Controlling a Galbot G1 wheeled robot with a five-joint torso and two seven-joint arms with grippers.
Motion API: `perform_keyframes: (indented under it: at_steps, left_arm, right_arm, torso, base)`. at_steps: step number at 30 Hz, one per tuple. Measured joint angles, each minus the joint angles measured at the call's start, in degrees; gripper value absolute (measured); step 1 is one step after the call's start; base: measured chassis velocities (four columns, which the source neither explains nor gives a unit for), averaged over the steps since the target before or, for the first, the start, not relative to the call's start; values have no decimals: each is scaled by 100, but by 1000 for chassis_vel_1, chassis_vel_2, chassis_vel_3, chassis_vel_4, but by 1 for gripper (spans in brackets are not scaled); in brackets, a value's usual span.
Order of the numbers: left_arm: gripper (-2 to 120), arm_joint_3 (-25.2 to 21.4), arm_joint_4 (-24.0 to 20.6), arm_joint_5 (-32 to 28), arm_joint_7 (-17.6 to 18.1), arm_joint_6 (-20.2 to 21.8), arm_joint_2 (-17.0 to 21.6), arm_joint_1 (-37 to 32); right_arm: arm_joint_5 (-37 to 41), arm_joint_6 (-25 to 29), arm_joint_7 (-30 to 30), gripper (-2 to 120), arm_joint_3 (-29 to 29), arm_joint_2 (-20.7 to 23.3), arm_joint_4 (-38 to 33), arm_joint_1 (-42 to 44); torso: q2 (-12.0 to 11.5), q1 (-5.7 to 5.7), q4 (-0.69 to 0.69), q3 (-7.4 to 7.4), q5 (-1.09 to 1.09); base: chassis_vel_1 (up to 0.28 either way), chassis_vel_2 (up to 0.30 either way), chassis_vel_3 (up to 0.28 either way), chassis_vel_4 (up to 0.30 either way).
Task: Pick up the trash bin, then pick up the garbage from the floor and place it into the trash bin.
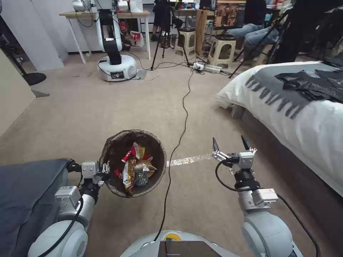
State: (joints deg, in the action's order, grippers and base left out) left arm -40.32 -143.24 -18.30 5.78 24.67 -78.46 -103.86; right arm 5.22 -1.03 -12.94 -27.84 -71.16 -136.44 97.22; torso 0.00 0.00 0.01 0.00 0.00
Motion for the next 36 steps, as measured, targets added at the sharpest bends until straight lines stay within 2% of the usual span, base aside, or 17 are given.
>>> perform_keyframes:
  at_steps: [7,12,13,17,20,36]
  left_arm:
    - [3,-75,0,-90,70,33,17,-6]
    - [3,-157,0,-309,332,367,47,-5]
    - [3,-178,-1,-459,532,563,65,0]
    - [3,-255,0,-687,804,853,98,24]
    - [3,-338,0,-1063,1170,1229,144,118]
    - [3,-414,0,-1858,1589,1666,306,499]
  right_arm:
    - [72,-34,-16,100,-6,52,3,-35]
    - [148,-70,-37,100,-5,102,5,-63]
    - [171,-82,-45,100,-1,115,6,-72]
    - [186,-89,-50,100,16,121,10,-84]
    - [189,-91,-52,100,55,119,22,-87]
    - [186,-89,-62,100,95,133,32,-76]
  torso:
    - [0,0,-1,0,0]
    - [0,0,-1,0,0]
    - [0,0,-1,0,0]
    - [0,0,0,0,0]
    - [0,0,0,0,0]
    - [0,-1,-1,0,0]
  base:
    - [0,0,0,0]
    - [0,0,0,0]
    - [0,0,0,0]
    - [0,0,0,0]
    - [0,0,0,0]
    - [0,0,0,0]
